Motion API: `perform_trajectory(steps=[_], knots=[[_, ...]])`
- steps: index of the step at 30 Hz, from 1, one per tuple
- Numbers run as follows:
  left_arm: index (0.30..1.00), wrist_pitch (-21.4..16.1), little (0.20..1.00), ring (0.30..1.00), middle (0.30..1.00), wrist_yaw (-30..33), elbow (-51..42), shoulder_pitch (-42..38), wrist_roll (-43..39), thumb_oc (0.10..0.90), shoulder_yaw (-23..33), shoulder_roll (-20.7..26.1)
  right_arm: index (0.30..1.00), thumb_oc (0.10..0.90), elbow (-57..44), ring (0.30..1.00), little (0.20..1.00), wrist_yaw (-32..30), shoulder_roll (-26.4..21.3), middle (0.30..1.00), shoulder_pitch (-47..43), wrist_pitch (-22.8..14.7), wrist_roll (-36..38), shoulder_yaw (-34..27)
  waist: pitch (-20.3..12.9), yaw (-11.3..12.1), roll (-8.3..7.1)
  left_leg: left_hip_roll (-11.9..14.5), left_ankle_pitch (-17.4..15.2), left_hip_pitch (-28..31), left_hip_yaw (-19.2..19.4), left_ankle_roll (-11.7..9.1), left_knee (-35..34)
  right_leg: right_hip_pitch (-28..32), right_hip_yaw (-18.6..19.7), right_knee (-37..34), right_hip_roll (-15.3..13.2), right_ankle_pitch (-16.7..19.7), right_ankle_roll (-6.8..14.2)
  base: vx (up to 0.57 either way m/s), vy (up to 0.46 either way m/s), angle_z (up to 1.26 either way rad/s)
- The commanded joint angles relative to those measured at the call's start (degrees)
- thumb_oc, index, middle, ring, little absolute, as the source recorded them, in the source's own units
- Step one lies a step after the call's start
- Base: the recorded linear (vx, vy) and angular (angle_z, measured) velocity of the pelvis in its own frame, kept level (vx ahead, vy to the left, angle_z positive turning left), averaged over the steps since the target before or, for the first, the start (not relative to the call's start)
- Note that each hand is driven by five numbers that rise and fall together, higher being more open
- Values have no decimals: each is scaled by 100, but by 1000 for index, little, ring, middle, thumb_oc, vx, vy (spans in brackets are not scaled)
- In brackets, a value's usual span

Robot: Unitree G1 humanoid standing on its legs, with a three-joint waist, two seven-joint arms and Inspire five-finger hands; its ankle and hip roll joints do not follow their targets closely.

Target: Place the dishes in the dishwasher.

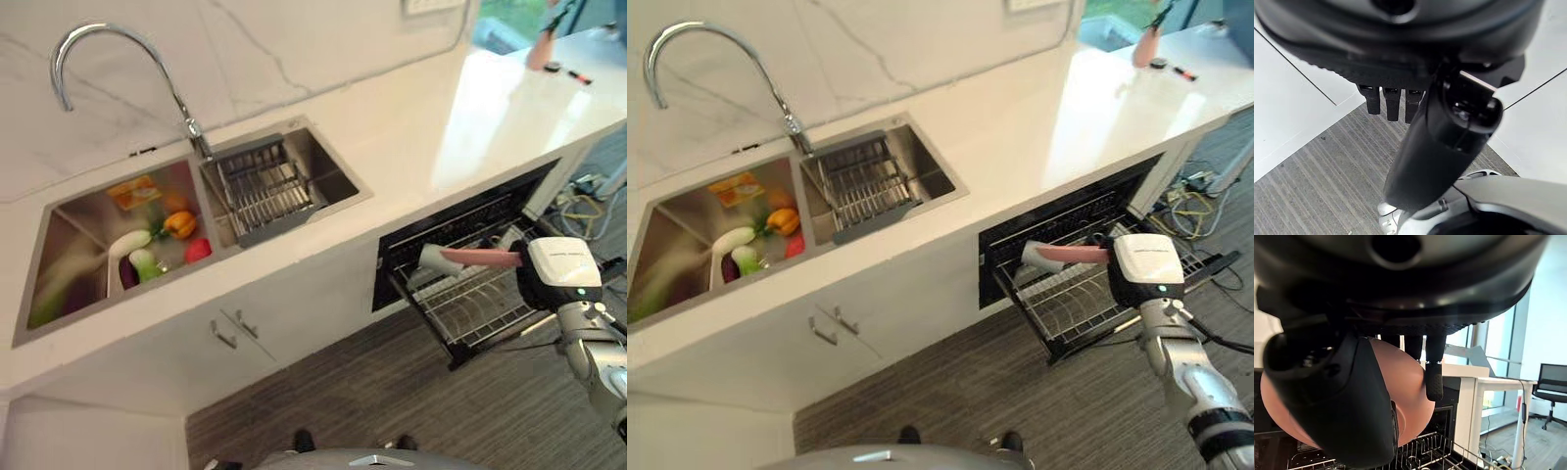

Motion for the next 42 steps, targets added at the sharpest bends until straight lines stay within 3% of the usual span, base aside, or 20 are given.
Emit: perform_trajectory(steps=[1,6,9,10,11,16,21,24,27,30,36,39,40,41,42], knots=[[900,-20,900,900,900,41,263,-364,-200,800,-84,134,300,400,207,300,300,-379,-6,300,-1312,91,399,120,334,213,-397,-287,-717,62,-339,204,56,-133,-44,-186,-273,146,466,-128,-19,33],[900,-94,900,900,900,140,302,-501,-546,800,-308,173,300,400,1730,300,300,-207,263,300,-2579,106,877,1109,674,414,-292,-373,-514,-515,-502,184,90,-653,5,-127,-318,267,447,-131,-6,18],[900,-108,900,900,900,192,320,-573,-642,800,-329,173,300,400,2158,300,300,-70,399,300,-2768,116,1012,1310,764,460,-272,-393,-470,-619,-522,182,111,-745,21,-107,-325,276,434,-71,-4,7],[900,-129,900,900,900,208,316,-601,-681,800,-328,176,524,549,2413,524,524,15,448,524,-2792,114,1013,1416,790,474,-265,-399,-464,-657,-546,184,121,-767,18,-106,-326,275,426,-51,-20,5],[900,-153,900,900,900,204,292,-603,-725,800,-319,179,900,800,2573,900,900,110,461,900,-2808,142,967,1511,820,482,-259,-405,-462,-677,-558,182,138,-773,19,-105,-330,276,422,-42,-25,2],[900,-175,900,900,900,229,271,-589,-727,800,-302,207,900,800,2849,900,900,146,492,900,-2625,330,852,1341,828,472,-237,-426,-491,-602,-588,187,165,-678,-32,-96,-335,248,413,-1,-9,11],[900,-121,900,900,900,269,354,-574,-645,800,-109,238,900,800,2061,900,900,-109,172,900,-2187,573,679,678,700,381,-344,-401,-585,-396,-549,192,161,-481,-81,-93,-311,189,402,23,-13,9],[900,-64,900,900,900,288,468,-556,-469,800,148,260,900,800,1006,900,900,-374,-318,900,-1509,693,560,-303,480,262,-475,-348,-680,-128,-493,187,136,-264,-97,-116,-244,128,395,75,-32,-5],[900,-40,900,900,900,273,505,-559,-380,800,218,270,900,800,702,900,900,-485,-502,900,-1151,729,520,-804,375,221,-541,-315,-704,-6,-470,182,125,-176,-94,-140,-212,109,385,44,-27,-11],[900,4,900,900,900,235,588,-577,-202,800,304,252,900,800,394,900,900,-701,-693,900,-588,767,730,-1752,191,116,-635,-241,-782,279,-366,167,71,8,-19,-193,-130,66,380,72,-40,-13],[900,29,900,900,900,244,638,-688,-212,800,357,193,900,800,158,900,900,-1043,-687,900,-5,860,1312,-2863,-11,-18,-698,-156,-855,530,-228,152,38,148,138,-208,-41,9,358,47,-30,-31],[900,41,900,900,900,298,593,-740,-316,800,447,133,900,800,-2,900,900,-1224,-369,900,662,941,1622,-3614,-96,-132,-703,-107,-900,641,-162,143,21,218,179,-208,-6,-38,351,33,-23,-13],[900,45,900,900,900,332,551,-725,-390,800,485,75,366,444,190,366,366,-1364,-29,366,1178,1001,1858,-4048,-137,-205,-697,-84,-911,675,-137,135,13,243,188,-197,10,-61,337,64,-34,-25],[900,42,900,900,900,344,546,-708,-415,800,490,39,300,400,433,300,300,-1432,143,300,1365,1029,1968,-4128,-143,-242,-680,-69,-949,707,-136,129,20,277,182,-190,25,-92,335,36,-28,-19],[900,42,900,900,900,344,544,-708,-417,800,478,43,300,400,436,300,300,-1438,148,300,1380,1020,1975,-4141,-155,-232,-693,-79,-910,685,-133,130,8,250,184,-190,16,-71,329,0,0,0]])
